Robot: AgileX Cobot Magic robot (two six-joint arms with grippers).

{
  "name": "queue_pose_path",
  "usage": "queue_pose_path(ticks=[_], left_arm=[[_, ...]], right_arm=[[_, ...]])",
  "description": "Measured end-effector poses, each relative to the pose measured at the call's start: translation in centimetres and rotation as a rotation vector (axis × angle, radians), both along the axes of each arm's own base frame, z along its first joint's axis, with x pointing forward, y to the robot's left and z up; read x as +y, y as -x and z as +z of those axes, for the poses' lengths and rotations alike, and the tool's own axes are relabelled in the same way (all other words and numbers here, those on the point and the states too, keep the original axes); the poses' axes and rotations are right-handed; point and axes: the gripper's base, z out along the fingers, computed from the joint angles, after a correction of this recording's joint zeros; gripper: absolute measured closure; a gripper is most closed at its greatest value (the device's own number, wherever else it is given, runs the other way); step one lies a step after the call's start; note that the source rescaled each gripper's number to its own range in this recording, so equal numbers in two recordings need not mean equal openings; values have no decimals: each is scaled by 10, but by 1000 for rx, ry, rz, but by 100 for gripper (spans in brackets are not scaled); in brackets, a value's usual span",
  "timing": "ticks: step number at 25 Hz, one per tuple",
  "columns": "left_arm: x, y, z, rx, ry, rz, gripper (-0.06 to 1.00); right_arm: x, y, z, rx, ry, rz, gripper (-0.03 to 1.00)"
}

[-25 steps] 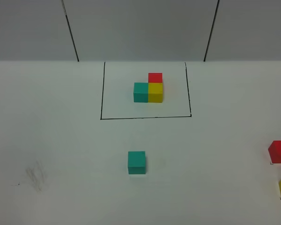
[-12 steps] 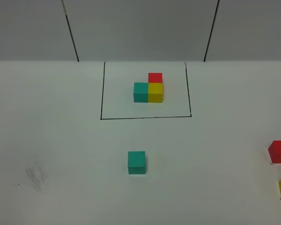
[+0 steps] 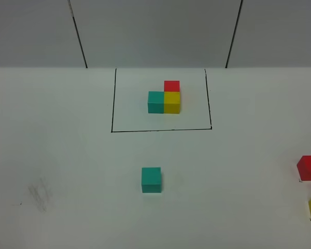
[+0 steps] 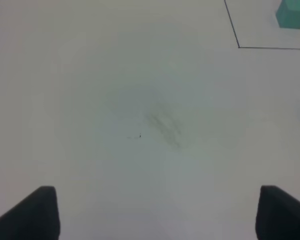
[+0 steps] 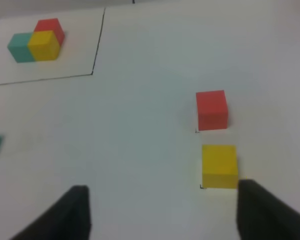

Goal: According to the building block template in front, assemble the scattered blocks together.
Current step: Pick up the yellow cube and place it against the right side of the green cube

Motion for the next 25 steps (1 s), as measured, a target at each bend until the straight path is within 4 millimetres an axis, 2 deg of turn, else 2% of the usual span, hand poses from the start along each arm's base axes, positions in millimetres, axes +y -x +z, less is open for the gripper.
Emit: queue_pose_path(ticks=[3,6,10,15,18,25], left_arm=[[0,0,0,0,0,0,-1],[0,0,0,0,0,0,-1],[0,0,0,0,0,0,-1],[0,0,0,0,0,0,-1],[0,0,0,0,0,0,-1],[0,0,0,0,-1,0,-1]], right_arm=[[0,-9,2,52,-4,-4,6],[1,-23,15,111,-19,-16,-3],[-1,-52,38,195,6,-41,-3],[-3,-93,49,313,62,-64,1],[-2,-117,41,415,74,-64,2],[-2,-173,0,683,124,-68,3]])
